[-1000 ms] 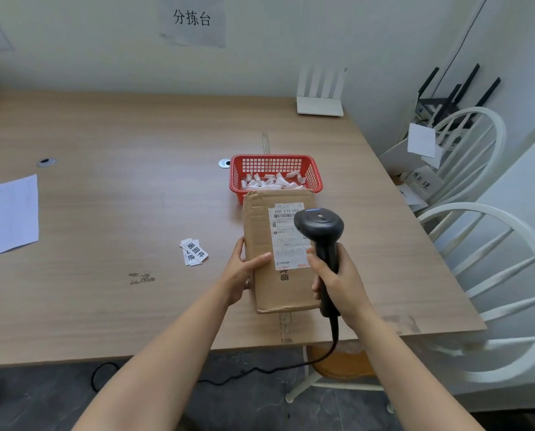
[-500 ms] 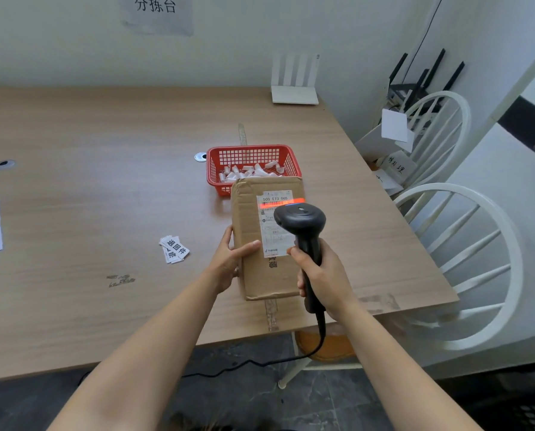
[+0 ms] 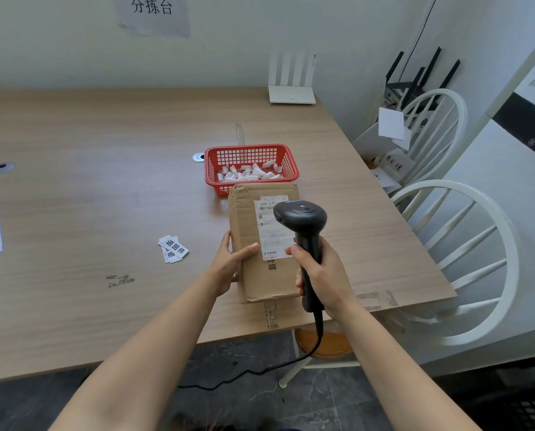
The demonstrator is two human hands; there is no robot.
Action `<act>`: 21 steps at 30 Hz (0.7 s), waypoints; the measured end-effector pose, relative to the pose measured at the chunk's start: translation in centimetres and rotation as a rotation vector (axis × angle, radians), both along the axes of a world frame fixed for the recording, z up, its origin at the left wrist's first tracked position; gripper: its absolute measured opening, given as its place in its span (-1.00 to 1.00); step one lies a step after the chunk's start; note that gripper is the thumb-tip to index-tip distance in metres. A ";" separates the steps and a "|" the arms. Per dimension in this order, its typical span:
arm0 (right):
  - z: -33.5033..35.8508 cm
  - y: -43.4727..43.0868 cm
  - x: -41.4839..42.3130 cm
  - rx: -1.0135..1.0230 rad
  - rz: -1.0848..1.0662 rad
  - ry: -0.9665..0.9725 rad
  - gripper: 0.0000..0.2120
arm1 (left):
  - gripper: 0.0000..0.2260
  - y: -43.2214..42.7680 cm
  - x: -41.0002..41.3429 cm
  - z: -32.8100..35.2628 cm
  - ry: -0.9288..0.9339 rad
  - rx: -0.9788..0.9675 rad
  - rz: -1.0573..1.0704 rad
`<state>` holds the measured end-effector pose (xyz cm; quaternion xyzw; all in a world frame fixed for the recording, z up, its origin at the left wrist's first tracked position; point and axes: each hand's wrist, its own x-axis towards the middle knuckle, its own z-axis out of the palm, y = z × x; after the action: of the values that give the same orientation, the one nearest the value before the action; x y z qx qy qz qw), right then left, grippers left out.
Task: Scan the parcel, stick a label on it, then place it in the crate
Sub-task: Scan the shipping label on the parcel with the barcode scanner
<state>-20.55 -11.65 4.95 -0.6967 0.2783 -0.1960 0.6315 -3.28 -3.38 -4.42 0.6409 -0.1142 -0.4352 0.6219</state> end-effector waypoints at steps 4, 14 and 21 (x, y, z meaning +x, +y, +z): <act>-0.7 -0.8 -0.4 -0.011 -0.023 0.041 -0.79 | -0.40 0.3 -0.3 -1.4 0.043 0.116 -0.019; -2.3 -5.0 -0.8 -0.100 -0.086 0.155 -0.90 | -0.63 -0.8 1.5 -1.8 0.036 0.148 0.166; -5.0 -10.7 1.3 -0.225 -0.104 0.422 -0.62 | -0.56 -2.8 1.4 -2.6 -0.125 0.222 0.122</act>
<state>-19.25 -22.36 -0.01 -0.7731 0.4158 -0.1080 0.4667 -1.84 -6.17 -7.02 0.7373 -0.0648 -0.3660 0.5642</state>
